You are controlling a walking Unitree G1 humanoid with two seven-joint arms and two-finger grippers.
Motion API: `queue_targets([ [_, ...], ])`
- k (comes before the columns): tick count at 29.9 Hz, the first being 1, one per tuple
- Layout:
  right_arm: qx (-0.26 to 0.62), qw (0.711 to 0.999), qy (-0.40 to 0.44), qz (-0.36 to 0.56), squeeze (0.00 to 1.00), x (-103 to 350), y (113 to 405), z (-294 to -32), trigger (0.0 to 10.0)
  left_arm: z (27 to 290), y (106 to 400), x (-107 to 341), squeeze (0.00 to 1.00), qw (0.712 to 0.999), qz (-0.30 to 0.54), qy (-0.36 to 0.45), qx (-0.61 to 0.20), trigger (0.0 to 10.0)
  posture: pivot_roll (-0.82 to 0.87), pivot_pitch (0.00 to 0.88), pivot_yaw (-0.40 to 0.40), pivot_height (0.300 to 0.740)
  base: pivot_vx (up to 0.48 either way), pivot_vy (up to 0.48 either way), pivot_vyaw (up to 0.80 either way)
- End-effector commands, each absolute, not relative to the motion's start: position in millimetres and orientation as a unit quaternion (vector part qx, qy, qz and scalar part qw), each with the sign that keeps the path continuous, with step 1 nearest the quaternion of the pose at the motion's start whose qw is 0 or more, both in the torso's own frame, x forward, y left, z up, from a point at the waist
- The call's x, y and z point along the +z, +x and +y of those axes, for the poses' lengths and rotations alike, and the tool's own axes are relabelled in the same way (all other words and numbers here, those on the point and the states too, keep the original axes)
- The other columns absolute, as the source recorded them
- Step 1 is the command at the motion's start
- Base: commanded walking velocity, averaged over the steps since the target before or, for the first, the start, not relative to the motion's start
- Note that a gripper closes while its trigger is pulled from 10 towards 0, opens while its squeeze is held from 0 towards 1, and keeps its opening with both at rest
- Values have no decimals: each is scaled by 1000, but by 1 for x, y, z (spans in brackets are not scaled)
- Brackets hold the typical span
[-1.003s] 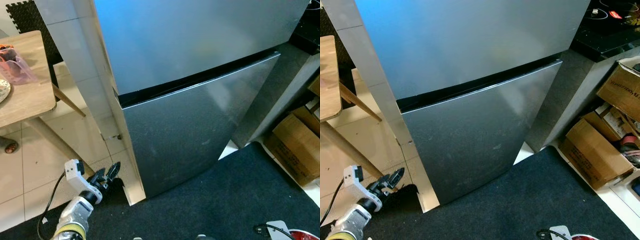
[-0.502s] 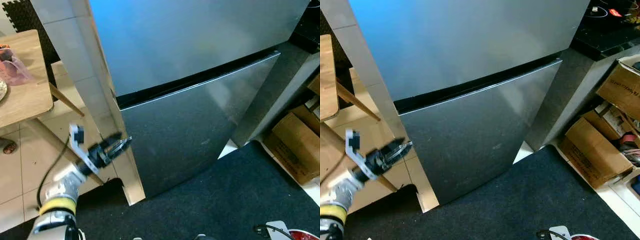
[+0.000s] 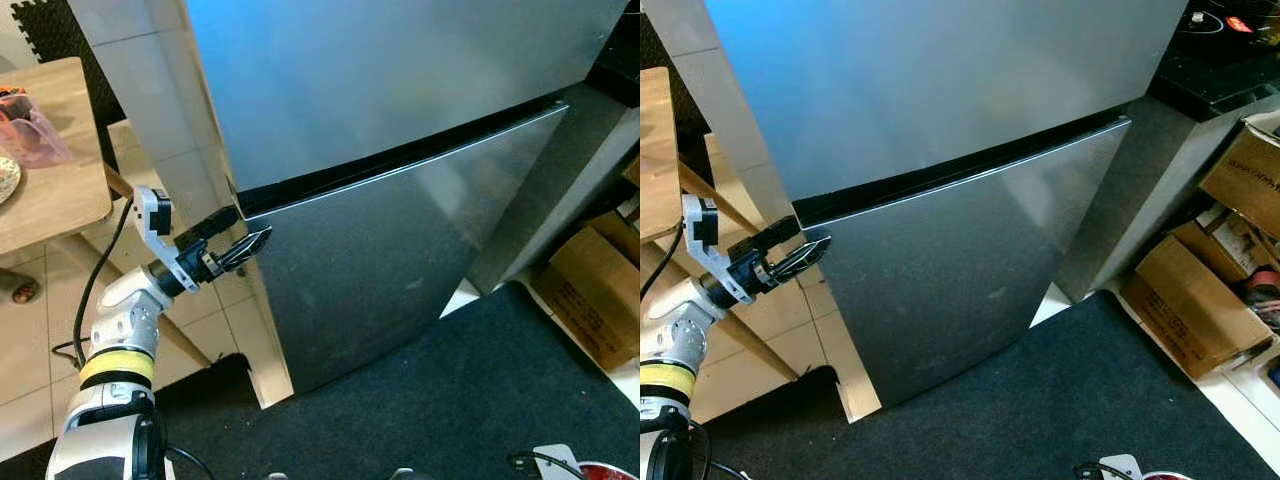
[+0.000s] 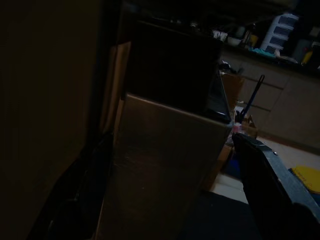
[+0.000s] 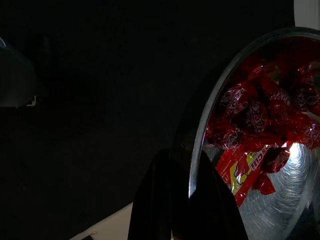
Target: Restocking fridge
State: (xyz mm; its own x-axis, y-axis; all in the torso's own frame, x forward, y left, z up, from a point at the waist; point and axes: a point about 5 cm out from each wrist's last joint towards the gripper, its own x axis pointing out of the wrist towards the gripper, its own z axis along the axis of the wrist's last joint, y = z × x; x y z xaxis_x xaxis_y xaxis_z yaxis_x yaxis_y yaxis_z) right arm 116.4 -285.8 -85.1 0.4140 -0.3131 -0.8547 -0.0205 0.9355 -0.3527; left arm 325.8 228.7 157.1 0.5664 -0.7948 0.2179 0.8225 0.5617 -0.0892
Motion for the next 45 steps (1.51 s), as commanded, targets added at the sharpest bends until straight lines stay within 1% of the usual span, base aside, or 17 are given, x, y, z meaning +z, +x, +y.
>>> queue_targets([
  [1,-95,823,-161,537,0,-85,112,-288,10000,218,330,169,0,867,-81,-50,-490,10000,-35,108,-3,740,0,0,0],
  [10,-97,823,-162,536,0,-85,112,-290,10000,192,321,163,0,820,-60,-53,-567,10000,-36,106,-6,740,0,0,0],
  [14,-98,823,-162,536,0,-84,112,-291,10000,156,299,154,0,756,-42,-78,-649,10000,-30,106,-6,740,0,0,0],
  [15,-98,823,-162,536,0,-84,112,-291,10000,156,299,154,0,756,-42,-78,-649,10000,-30,106,-6,740,0,0,0],
  [16,-98,823,-162,535,0,-84,113,-291,10000,145,291,150,0,735,-35,-84,-672,10000,-30,106,-6,740,0,0,0],
  [18,-98,823,-162,535,0,-84,113,-290,10000,138,286,148,0,722,-30,-88,-686,10000,-30,106,-6,740,0,0,0],
  [20,-98,823,-162,535,0,-84,113,-290,10000,138,286,148,0,722,-30,-88,-686,10000,-30,106,-6,740,0,0,0],
  [22,-99,823,-161,535,0,-84,113,-290,10000,127,275,144,0,692,-18,-98,-715,10000,-35,105,-1,740,0,0,0],
  [25,-101,823,-162,536,0,-84,112,-291,10000,123,269,139,0,679,-3,-111,-726,10000,-35,104,1,740,0,0,0],
  [27,-102,822,-162,536,0,-84,111,-291,10000,125,269,133,0,686,9,-114,-718,10000,-35,104,3,740,0,0,0],
  [31,-106,820,-161,539,0,-85,108,-291,10000,141,263,86,0,739,97,-125,-655,10000,-33,105,5,740,0,0,0],
  [36,-107,819,-161,540,0,-86,107,-290,10000,154,251,52,0,763,160,-143,-610,10000,-28,104,6,740,0,0,0],
  [37,-109,819,-162,540,0,-86,107,-290,10000,158,245,38,0,775,185,-147,-586,10000,-28,104,6,740,0,0,0],
  [38,-110,819,-162,540,0,-86,107,-290,10000,164,239,21,0,800,209,-144,-543,10000,-28,104,6,740,0,0,0],
  [39,-110,819,-162,540,0,-86,107,-290,10000,164,239,21,0,800,209,-144,-543,10000,-28,104,6,740,0,0,0],
  [40,-113,818,-163,540,0,-86,107,-291,10000,177,227,-7,0,841,254,-158,-451,10000,-23,99,2,740,0,0,0],
  [45,-116,819,-162,538,0,-85,108,-292,10000,186,212,-28,0,863,294,-172,-373,10000,-25,96,0,740,0,0,0],
])
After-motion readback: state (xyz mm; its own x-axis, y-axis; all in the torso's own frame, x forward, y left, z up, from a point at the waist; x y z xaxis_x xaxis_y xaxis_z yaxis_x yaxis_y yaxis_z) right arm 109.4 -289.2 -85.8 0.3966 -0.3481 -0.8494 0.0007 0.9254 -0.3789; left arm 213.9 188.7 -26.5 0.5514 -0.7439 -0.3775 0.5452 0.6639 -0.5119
